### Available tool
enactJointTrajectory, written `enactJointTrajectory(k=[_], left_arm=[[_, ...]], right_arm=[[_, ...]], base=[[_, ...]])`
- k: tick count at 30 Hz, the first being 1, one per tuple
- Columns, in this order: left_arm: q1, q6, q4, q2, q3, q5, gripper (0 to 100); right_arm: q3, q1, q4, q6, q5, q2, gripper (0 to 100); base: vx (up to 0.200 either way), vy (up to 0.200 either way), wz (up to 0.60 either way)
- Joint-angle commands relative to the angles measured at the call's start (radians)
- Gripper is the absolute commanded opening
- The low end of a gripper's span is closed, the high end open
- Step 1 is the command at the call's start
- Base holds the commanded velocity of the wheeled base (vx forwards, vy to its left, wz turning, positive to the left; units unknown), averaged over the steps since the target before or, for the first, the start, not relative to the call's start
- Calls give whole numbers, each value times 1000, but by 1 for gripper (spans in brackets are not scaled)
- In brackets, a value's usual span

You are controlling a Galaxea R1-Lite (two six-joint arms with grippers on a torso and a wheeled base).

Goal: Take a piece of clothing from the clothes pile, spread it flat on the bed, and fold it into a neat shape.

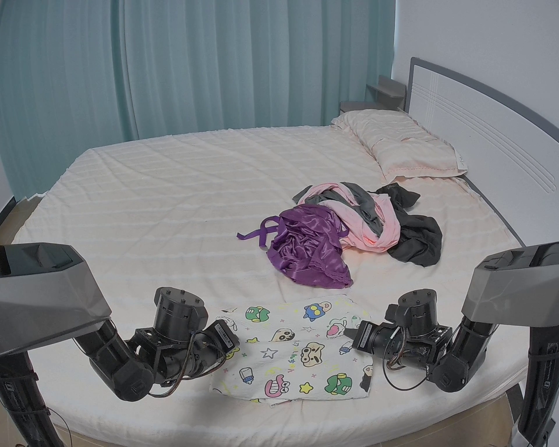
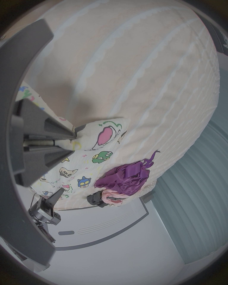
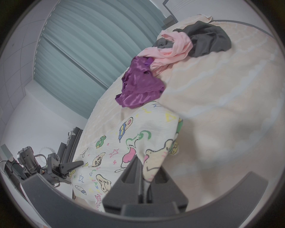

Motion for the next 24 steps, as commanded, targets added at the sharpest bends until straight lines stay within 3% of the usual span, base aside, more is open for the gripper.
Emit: enactJointTrajectory(k=[1,3,4,6,7,14,18,23,24], left_arm=[[0,0,-2,7,5,0,0],[0,-3,-2,7,10,0,0],[0,-5,-2,7,14,0,100],[0,-9,-6,5,29,0,100],[0,-11,-8,2,37,0,100],[31,-11,-12,-4,100,3,100],[77,-11,-34,-6,114,3,100],[109,-14,-55,-4,120,-21,100],[115,-14,-60,-7,123,-40,100]], right_arm=[[0,-1,-1,0,-3,3,0],[0,-1,1,0,-3,6,0],[0,-1,1,-2,-3,7,0],[4,0,1,-3,2,13,0],[7,0,1,-3,2,15,100],[57,-21,-42,-9,2,18,100],[165,-59,-76,-43,16,-62,100],[323,-69,-82,-146,122,-132,100],[373,-63,-93,-175,175,-140,100]], base=[[0,0,0],[0,0,0],[0,0,0],[0,0,0],[0,0,0],[0,0,0],[0,0,0],[0,0,0],[0,0,0]])
